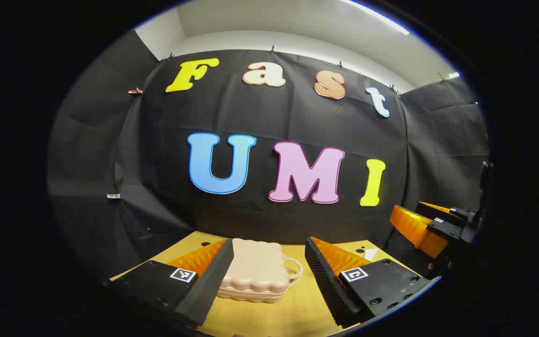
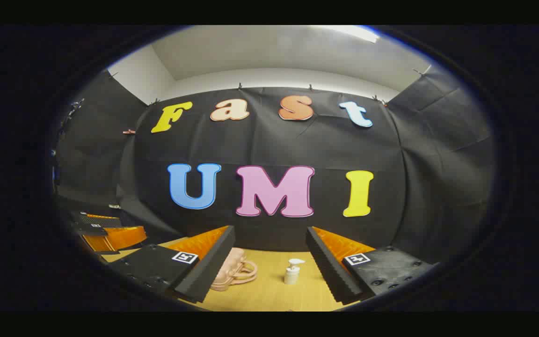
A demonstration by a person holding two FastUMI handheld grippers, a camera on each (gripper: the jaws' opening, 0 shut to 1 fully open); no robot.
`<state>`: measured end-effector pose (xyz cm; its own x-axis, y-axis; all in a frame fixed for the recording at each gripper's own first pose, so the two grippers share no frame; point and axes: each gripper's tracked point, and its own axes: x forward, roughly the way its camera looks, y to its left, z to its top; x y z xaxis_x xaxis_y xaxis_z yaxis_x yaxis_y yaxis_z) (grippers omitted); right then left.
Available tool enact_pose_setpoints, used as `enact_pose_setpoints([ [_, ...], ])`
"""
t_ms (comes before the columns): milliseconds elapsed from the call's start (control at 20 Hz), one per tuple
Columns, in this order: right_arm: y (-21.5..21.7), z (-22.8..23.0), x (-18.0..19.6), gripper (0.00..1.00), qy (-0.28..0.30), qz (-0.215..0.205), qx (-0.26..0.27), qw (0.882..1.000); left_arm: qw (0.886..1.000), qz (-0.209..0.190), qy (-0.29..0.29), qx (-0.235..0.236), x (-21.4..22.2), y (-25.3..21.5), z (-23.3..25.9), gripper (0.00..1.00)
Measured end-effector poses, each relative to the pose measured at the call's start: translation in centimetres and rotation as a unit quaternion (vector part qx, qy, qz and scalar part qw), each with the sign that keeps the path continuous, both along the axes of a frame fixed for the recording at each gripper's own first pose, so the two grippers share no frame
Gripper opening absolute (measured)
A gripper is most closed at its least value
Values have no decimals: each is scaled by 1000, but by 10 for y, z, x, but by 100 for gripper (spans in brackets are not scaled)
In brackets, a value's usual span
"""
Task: First open the suitcase, pack the skin care products into it, and then close the suitcase.
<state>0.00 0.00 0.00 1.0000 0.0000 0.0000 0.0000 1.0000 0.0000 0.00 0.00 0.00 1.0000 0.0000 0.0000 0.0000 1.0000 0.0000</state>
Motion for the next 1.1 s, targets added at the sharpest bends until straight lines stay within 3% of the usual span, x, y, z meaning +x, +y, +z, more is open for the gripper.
enact_pose_setpoints([
  [350,-6,-14,26,97,10,9,-7,1000,1000,2,1,2,21,-6,-4,97],
  [1100,-69,-16,31,97,7,-54,-20,998,999,-37,24,-3,69,-43,-32,96],
])
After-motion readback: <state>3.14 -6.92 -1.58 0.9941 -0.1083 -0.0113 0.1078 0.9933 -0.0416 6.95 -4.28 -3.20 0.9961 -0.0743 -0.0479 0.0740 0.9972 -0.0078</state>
